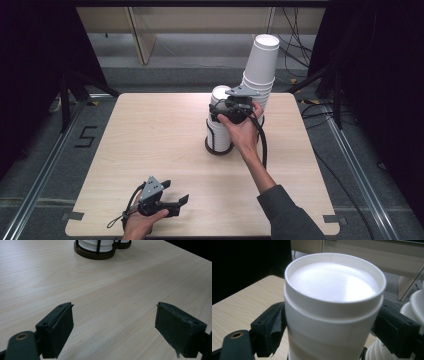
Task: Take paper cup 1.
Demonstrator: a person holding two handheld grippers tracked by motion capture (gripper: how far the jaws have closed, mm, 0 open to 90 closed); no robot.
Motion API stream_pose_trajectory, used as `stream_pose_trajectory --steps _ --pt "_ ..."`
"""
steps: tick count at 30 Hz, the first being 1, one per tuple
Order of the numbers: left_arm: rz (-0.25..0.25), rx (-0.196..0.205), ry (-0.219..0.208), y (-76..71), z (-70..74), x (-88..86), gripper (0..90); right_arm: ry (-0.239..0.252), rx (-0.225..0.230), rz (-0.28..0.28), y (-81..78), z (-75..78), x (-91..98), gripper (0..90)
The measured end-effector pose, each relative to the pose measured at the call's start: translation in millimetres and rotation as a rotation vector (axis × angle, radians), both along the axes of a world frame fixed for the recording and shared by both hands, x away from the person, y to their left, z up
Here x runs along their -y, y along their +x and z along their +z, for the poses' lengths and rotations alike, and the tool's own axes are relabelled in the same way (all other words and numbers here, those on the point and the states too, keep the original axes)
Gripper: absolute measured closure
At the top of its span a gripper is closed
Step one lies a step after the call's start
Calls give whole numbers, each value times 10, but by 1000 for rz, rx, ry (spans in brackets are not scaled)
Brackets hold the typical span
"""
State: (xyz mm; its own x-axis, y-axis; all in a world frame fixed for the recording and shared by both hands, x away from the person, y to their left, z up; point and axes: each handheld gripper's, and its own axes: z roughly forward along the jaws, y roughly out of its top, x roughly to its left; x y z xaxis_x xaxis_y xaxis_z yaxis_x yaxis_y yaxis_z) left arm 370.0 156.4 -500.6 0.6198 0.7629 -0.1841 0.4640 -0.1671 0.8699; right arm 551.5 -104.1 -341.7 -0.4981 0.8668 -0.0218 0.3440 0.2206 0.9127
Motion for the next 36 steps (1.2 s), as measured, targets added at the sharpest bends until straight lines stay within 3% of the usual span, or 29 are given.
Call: stream_pose_trajectory --steps 5,10,15,23,30,36 --pt "-2 1 -6 3 -2 -2 147 5 -14 -4 30 0 -21 198" --pt "-1 -1 0 0 0 1 146 43 -15 -10 15 68 3 202" --pt "-1 -4 -3 -3 -3 7 147 50 25 -17 -13 188 14 203" --pt "-5 -8 0 -5 -4 12 147 59 102 -23 -104 537 64 203" --pt "-7 -8 -6 -1 -10 15 147 73 147 -15 -163 759 130 203" --pt "-9 -8 -6 -1 -9 14 147 99 153 10 -255 895 177 203"
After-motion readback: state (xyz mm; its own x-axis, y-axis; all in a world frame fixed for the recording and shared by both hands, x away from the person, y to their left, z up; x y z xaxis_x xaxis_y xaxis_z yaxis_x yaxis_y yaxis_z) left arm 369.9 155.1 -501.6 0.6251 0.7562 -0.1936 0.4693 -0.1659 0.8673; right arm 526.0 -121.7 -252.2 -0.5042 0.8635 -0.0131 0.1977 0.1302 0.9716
